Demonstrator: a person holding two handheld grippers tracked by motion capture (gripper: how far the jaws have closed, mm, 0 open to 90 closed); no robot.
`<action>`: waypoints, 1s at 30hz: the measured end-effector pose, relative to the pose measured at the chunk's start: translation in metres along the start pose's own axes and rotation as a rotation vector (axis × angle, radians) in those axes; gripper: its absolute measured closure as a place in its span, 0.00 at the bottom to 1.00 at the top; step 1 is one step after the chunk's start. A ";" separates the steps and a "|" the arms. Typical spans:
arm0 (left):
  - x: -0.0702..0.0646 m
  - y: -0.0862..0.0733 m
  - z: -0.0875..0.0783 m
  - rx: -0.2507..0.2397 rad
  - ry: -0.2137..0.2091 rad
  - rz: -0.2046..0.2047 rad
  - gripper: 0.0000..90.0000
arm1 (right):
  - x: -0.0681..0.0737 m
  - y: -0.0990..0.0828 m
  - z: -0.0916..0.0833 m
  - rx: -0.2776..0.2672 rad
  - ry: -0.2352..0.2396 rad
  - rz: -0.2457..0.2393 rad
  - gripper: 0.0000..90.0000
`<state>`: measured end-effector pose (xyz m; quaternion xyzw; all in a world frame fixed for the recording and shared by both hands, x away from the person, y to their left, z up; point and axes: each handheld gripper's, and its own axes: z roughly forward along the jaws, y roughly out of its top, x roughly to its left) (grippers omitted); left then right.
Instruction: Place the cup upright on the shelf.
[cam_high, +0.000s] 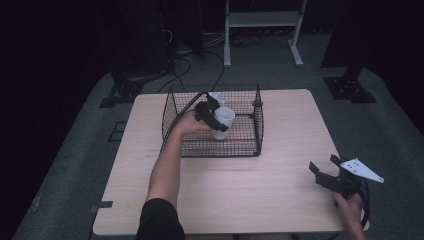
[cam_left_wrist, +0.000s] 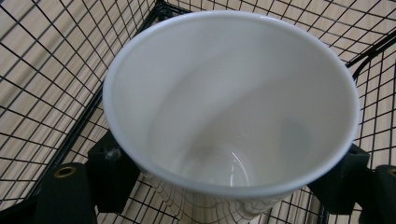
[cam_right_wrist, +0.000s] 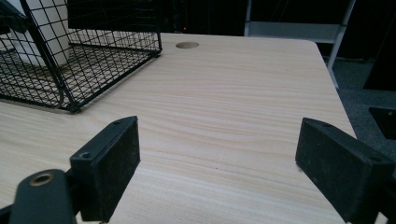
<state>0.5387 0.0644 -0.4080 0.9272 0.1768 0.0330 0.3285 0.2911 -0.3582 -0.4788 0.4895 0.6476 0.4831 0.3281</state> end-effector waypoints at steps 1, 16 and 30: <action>0.000 0.000 0.001 0.001 0.000 0.002 0.24 | 0.000 0.000 0.000 0.000 0.000 0.000 0.14; -0.001 0.000 0.003 0.019 0.005 0.010 0.24 | 0.000 0.000 0.000 -0.002 0.000 0.000 0.14; -0.003 -0.002 0.003 0.055 0.022 0.020 0.23 | 0.000 0.000 0.000 -0.001 0.000 -0.001 0.14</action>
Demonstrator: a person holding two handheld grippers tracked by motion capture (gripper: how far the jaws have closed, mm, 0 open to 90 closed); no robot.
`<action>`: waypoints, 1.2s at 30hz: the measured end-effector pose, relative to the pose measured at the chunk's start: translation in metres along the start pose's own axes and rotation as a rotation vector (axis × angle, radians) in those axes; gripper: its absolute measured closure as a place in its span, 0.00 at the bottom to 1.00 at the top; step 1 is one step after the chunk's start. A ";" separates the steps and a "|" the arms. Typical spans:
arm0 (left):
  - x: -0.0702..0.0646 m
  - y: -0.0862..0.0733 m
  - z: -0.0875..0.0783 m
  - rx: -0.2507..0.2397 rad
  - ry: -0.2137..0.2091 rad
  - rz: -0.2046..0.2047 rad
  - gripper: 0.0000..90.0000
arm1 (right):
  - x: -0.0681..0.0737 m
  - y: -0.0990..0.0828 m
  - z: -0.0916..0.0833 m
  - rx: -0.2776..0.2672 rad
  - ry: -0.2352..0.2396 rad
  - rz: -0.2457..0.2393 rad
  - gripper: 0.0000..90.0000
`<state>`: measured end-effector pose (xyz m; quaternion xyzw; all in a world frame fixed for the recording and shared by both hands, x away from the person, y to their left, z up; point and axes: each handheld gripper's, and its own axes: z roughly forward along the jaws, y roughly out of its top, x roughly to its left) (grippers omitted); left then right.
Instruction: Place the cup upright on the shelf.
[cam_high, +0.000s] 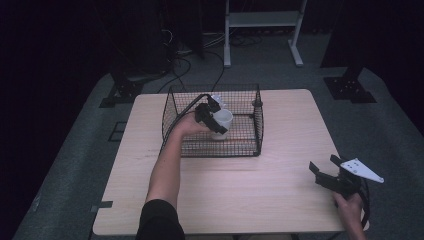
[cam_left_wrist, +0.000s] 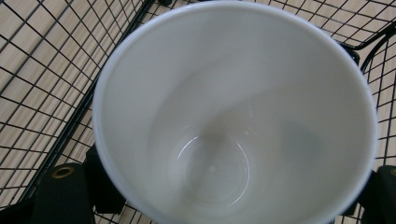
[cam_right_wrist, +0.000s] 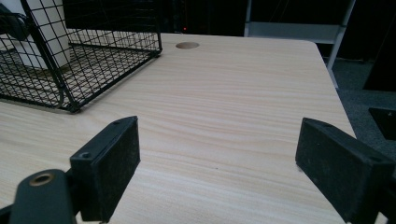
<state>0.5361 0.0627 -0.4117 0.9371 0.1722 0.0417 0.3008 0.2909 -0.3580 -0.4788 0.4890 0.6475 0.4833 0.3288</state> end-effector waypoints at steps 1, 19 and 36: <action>0.000 0.000 0.000 0.000 0.000 0.000 0.23 | 0.000 0.000 0.000 0.000 0.000 0.001 0.14; 0.000 -0.001 -0.002 0.014 0.012 0.006 0.21 | 0.000 0.000 0.000 0.001 -0.001 0.000 0.14; -0.005 0.004 -0.020 -0.044 0.040 0.016 0.16 | 0.000 0.000 0.000 0.002 -0.001 0.001 0.14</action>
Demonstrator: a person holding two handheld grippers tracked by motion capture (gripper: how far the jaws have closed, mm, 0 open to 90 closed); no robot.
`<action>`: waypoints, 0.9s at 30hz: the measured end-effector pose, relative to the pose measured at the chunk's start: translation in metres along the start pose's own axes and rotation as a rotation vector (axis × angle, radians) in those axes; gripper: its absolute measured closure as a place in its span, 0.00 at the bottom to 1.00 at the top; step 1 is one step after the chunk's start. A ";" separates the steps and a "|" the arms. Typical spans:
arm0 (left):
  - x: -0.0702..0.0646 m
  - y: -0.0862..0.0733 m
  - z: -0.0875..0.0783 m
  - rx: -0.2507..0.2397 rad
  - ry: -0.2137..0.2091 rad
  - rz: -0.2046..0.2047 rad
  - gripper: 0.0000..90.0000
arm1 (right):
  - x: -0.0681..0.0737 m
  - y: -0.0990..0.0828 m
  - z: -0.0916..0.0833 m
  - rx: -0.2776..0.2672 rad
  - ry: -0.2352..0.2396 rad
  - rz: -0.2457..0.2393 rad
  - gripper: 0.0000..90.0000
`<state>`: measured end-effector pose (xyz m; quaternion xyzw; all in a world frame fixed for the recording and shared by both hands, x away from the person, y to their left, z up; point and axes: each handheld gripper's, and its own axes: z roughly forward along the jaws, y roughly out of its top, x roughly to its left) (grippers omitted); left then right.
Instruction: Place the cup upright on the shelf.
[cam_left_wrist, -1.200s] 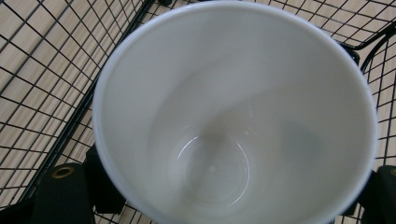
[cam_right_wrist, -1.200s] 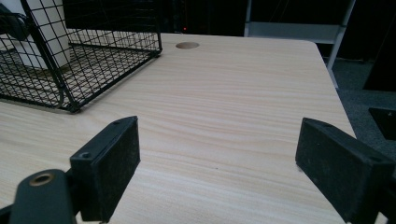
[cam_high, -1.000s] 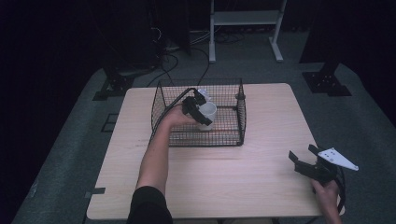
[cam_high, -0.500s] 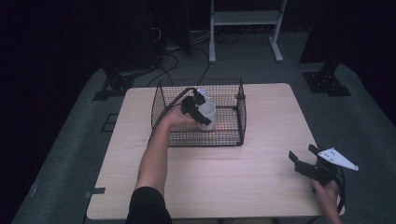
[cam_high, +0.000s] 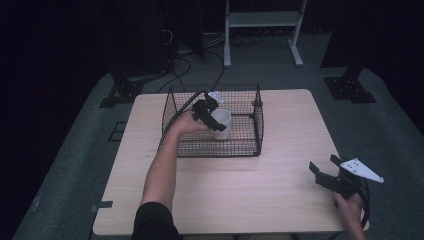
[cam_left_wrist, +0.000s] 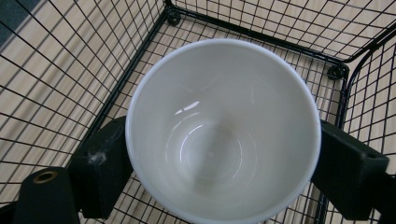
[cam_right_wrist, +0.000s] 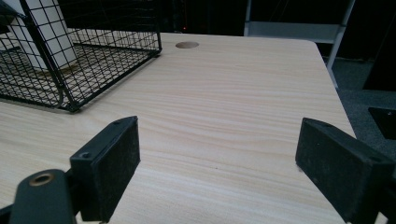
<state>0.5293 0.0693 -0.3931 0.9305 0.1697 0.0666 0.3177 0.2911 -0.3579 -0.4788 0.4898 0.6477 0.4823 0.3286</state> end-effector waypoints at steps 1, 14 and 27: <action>-0.001 0.000 0.000 -0.002 0.000 0.000 0.16 | 0.000 0.000 0.000 0.000 0.000 0.000 0.14; -0.004 0.004 -0.011 -0.026 0.029 0.012 0.15 | 0.000 0.000 0.000 0.000 0.000 0.001 0.14; -0.015 0.006 -0.032 -0.040 0.058 0.030 0.13 | 0.000 0.000 0.000 0.001 -0.002 -0.001 0.14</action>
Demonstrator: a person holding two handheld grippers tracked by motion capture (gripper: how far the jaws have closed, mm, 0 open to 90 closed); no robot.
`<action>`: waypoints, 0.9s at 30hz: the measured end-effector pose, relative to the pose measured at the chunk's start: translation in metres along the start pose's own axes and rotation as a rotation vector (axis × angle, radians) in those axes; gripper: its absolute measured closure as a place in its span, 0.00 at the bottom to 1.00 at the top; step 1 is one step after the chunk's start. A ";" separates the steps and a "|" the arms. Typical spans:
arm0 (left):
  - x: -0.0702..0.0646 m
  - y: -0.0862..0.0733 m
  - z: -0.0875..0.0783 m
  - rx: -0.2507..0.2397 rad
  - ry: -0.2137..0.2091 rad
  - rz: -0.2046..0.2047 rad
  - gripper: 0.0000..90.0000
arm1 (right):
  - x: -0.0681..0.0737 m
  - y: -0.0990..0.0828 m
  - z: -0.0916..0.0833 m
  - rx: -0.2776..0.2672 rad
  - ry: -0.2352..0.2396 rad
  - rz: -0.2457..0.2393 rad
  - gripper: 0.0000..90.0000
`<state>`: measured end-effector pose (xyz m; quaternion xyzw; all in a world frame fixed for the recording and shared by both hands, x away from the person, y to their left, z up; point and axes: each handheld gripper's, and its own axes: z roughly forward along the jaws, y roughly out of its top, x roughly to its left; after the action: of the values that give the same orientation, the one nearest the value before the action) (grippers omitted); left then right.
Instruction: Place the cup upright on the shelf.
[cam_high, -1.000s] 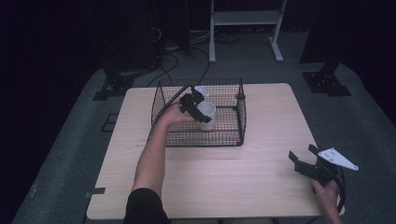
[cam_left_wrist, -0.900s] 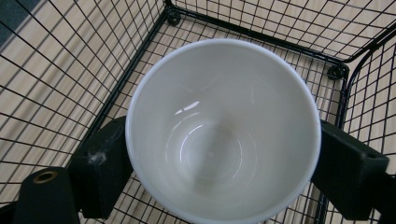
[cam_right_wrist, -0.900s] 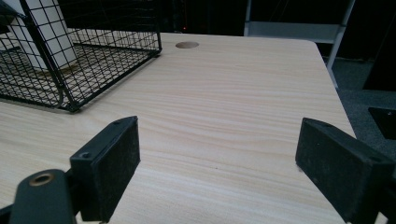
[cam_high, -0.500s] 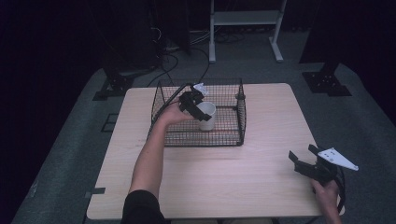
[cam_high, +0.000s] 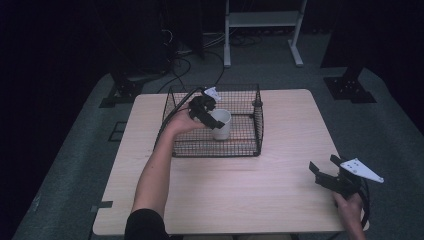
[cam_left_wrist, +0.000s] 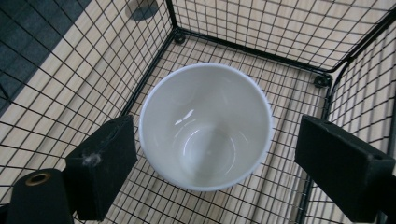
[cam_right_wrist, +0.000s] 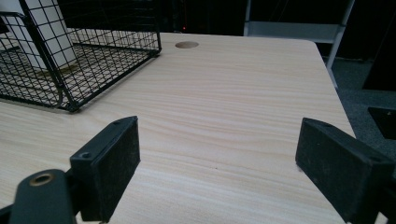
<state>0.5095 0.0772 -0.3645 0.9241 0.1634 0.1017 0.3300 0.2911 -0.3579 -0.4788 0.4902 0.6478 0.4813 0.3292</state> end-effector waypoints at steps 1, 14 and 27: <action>-0.001 0.001 -0.002 -0.002 0.005 0.003 0.13 | 0.000 0.000 0.000 -0.001 -0.001 -0.001 0.14; -0.026 -0.009 -0.028 -0.091 0.046 0.008 0.13 | 0.000 0.000 0.000 0.000 0.001 0.001 0.14; -0.061 -0.035 -0.056 -0.223 0.087 -0.009 0.13 | 0.000 0.000 0.000 -0.001 0.001 0.000 0.14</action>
<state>0.4284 0.1121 -0.3490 0.8756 0.1693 0.1579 0.4239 0.2914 -0.3582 -0.4788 0.4900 0.6475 0.4820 0.3292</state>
